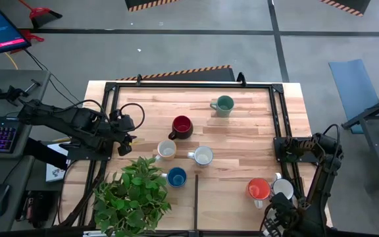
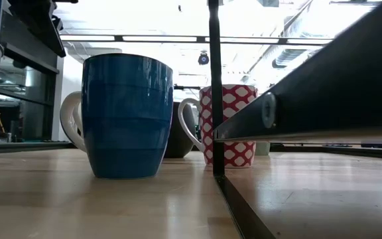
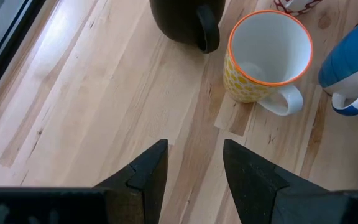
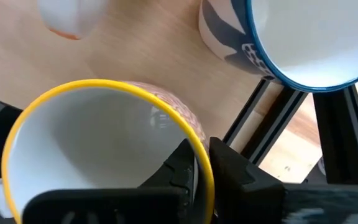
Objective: Place coffee mugs
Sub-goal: Put the orange patterned mug on the shelf
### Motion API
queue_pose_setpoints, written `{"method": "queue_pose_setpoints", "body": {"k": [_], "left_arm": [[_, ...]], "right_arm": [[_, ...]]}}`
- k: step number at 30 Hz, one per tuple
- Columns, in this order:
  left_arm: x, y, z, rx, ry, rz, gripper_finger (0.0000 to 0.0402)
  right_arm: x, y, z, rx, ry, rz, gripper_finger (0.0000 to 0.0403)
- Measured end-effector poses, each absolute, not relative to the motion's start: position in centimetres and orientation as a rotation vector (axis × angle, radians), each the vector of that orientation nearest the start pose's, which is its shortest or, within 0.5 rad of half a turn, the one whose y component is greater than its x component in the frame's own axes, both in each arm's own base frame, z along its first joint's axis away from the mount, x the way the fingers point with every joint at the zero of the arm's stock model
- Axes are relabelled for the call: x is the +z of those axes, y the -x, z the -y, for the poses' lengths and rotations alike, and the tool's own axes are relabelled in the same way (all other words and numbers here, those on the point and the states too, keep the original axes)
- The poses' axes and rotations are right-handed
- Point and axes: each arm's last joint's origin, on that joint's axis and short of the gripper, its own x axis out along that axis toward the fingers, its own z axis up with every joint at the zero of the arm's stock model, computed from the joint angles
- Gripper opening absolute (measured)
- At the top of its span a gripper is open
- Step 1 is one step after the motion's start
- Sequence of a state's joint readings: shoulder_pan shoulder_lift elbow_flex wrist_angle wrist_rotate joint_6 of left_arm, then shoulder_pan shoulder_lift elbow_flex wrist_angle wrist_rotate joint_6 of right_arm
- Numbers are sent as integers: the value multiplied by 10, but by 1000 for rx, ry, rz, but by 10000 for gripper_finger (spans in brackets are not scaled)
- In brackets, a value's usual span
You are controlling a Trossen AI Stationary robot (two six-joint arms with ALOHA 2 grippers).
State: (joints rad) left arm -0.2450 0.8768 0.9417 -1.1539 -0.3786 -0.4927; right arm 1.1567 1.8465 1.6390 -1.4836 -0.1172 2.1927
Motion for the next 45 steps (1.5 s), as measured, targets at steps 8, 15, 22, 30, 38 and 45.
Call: {"method": "queue_pose_setpoints", "body": {"k": [8, 15, 22, 30, 38, 45], "left_arm": [[298, -134, 22, 368, 113, -972, 145], [298, -134, 22, 368, 113, -972, 145], [298, -134, 22, 368, 113, -972, 145], [298, -134, 22, 368, 113, -972, 145], [298, -134, 23, 368, 113, -972, 145], [298, -134, 22, 368, 114, -972, 145]], "right_arm": [[270, -132, -305, -952, -732, -1504, 20], [270, -132, -304, -997, -754, -1503, 21], [270, -131, -304, -1016, -771, -1496, 21], [270, -131, -305, -1018, -772, -1495, 21], [270, -131, -304, -1017, -770, -1496, 21], [270, -131, -304, -1013, -767, -1497, 21]]}}
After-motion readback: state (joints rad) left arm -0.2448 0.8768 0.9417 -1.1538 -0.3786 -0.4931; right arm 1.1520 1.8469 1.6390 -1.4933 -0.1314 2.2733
